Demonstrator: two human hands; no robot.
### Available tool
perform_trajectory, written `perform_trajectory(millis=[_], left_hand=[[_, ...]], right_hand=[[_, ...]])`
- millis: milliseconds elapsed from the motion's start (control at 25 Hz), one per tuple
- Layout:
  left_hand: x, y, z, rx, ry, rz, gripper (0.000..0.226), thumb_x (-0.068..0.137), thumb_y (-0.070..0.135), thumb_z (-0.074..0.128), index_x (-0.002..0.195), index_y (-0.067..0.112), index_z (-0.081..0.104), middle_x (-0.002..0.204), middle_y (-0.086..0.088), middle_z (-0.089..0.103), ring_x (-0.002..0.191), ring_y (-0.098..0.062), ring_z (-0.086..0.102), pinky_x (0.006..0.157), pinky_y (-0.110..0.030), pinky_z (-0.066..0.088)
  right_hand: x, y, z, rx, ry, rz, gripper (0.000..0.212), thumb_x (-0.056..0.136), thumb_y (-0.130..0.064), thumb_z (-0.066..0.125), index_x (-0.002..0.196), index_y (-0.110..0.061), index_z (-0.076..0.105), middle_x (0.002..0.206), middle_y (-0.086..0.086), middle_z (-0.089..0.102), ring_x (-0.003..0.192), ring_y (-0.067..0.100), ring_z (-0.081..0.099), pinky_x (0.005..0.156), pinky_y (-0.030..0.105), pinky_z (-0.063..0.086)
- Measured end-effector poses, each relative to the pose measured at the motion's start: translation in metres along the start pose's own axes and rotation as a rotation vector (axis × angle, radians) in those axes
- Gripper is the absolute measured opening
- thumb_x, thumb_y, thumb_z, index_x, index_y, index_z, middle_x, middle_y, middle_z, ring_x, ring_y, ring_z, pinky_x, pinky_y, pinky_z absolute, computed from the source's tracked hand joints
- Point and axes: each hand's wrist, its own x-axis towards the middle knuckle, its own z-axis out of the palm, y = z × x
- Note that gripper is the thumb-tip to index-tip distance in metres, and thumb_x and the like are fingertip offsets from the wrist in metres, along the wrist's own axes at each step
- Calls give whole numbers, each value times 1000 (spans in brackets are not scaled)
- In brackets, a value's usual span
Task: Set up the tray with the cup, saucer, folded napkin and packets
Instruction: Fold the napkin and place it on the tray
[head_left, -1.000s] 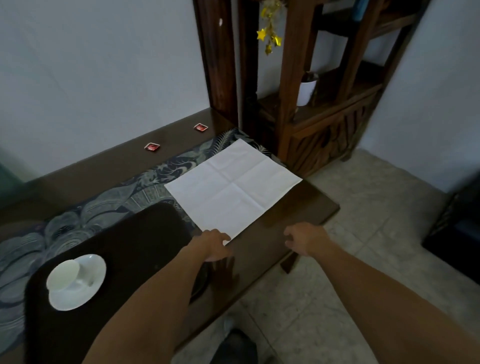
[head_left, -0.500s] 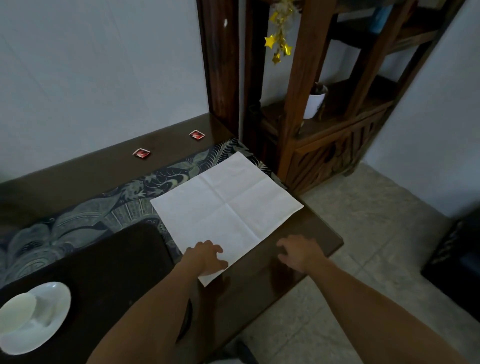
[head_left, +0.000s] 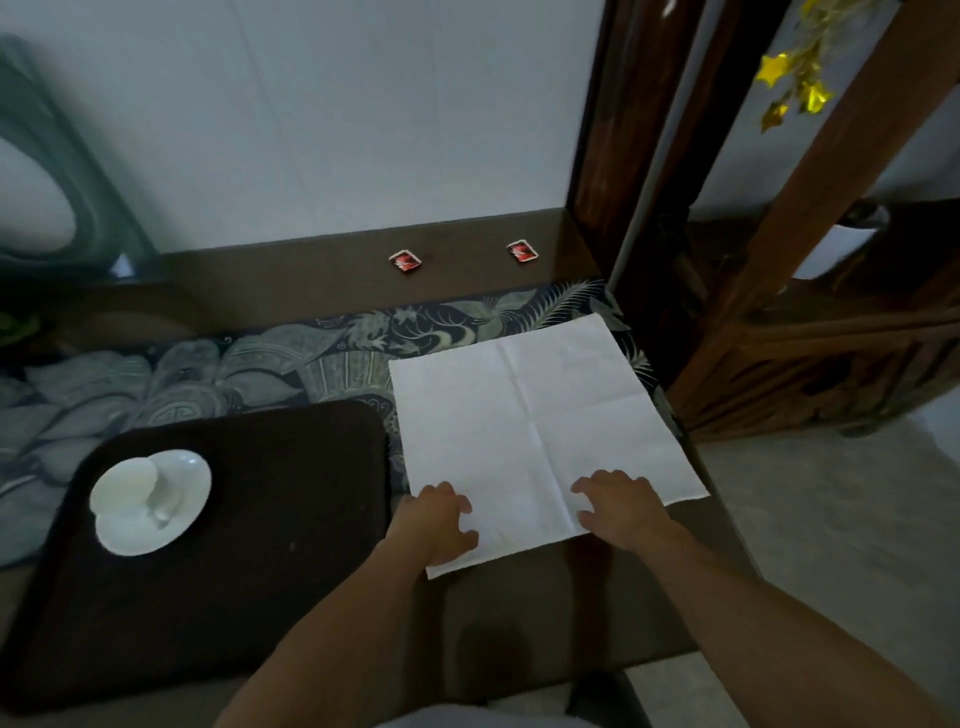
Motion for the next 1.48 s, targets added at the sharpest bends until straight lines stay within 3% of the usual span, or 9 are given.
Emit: perform_trajectory(millis=[400,600,720,800,880,1080,1280,1400,1480], left_hand=[[-30,36,36,-92,106,-285,59,81,46,63,136,36,44,137,6,43,128,-19,42,107,-41,32],[-33,38,52,-74,140,-322,46,84,39,60,128,38,49,131,6,45,124,-19,44,104,-38,34],[-32,34,54,6,158,-269,40,89,34,58,128,33,51,129,4,47,122,-20,46,102,-37,35],[-29,31,52,134,155,-189,34,92,28,52,126,27,51,126,0,50,117,-23,50,99,-37,37],[-26,28,50,302,122,-87,34,92,19,48,126,22,49,124,-4,51,113,-25,52,96,-38,39],[-29,19,56,294,169,-62,41,88,10,53,128,18,46,125,-7,50,113,-28,51,93,-39,41],[-36,9,55,-51,270,-167,24,90,13,49,111,24,56,111,3,56,103,-21,55,81,-29,39],[-39,-2,52,-194,210,-199,22,89,15,49,102,29,60,105,10,57,98,-17,57,77,-27,44],[-39,-9,47,-247,120,-188,23,88,15,51,100,30,62,105,10,59,99,-15,57,82,-29,47]], right_hand=[[23,88,1,-90,11,-294,54,92,-44,53,142,-27,41,144,-2,44,126,20,45,102,40,38],[14,121,15,-95,49,-367,50,90,-42,59,136,-27,48,135,-3,47,120,20,48,93,36,44],[12,132,17,-156,114,-369,33,84,-23,70,117,-22,63,112,1,60,97,20,59,73,34,52],[12,137,20,-280,119,-396,41,59,-8,86,95,-18,69,86,2,63,69,19,61,51,30,50],[12,139,23,-364,143,-415,50,47,-2,89,89,-18,69,77,3,60,56,19,58,44,30,46],[12,132,29,-350,165,-301,53,60,1,77,107,-19,61,93,7,61,76,27,60,58,38,46],[14,127,31,-286,259,-226,45,41,3,79,77,-18,61,71,2,57,67,27,54,55,40,40],[10,126,25,-212,244,-282,22,61,-10,76,71,-21,60,68,-3,58,66,23,56,59,38,41],[10,132,22,-189,174,-307,5,81,-21,62,85,-24,63,83,-7,62,81,18,58,71,35,40]])
